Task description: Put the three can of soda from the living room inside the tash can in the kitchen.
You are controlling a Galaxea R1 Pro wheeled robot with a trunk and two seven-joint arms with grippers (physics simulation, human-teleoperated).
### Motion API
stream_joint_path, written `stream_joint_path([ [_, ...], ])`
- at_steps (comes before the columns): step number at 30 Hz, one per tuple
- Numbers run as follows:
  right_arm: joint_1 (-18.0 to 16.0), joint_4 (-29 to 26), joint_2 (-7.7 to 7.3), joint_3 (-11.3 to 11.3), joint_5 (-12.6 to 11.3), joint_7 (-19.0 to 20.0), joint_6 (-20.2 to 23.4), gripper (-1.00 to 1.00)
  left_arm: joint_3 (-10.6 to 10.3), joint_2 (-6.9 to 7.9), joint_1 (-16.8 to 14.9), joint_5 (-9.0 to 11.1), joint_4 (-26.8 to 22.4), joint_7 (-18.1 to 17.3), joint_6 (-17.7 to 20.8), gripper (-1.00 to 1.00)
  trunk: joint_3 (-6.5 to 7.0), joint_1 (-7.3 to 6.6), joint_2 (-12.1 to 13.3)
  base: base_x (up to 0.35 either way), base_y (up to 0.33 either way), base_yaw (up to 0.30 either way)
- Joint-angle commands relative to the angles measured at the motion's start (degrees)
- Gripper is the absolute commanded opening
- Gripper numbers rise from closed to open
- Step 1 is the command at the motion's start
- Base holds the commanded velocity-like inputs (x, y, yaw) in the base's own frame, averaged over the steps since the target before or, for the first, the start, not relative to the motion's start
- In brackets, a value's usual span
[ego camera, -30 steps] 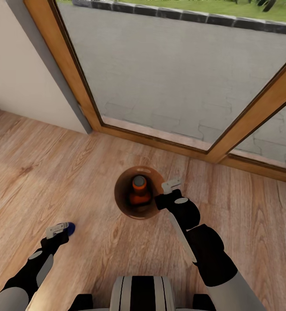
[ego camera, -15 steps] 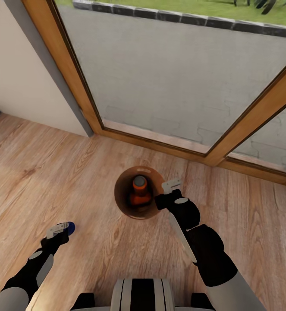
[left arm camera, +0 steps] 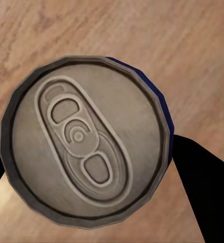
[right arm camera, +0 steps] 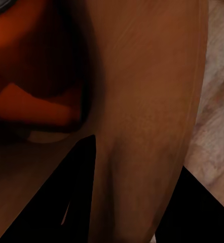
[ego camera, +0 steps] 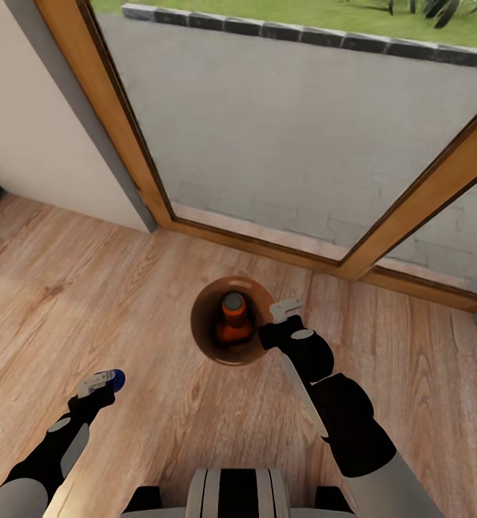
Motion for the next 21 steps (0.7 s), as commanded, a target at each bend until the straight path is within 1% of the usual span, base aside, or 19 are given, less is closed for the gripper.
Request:
stream_joint_path([
  [1, -0.01, 0.0, 0.01, 0.03, -0.67, -0.01, -0.09, -1.0, -0.01, 0.0, 0.01, 0.0, 0.01, 0.0, 0.0, -1.0, 0.19, -0.23, 0.42, 0.0, 0.0, 0.0],
  [21, -0.01, 0.02, 0.01, 0.07, -0.67, 0.0, -0.09, -1.0, -0.02, -0.01, -0.03, 0.0, 0.01, -0.08, 0.08, -1.0, 3.78, -4.62, 8.44, 0.0, 0.0, 0.0],
])
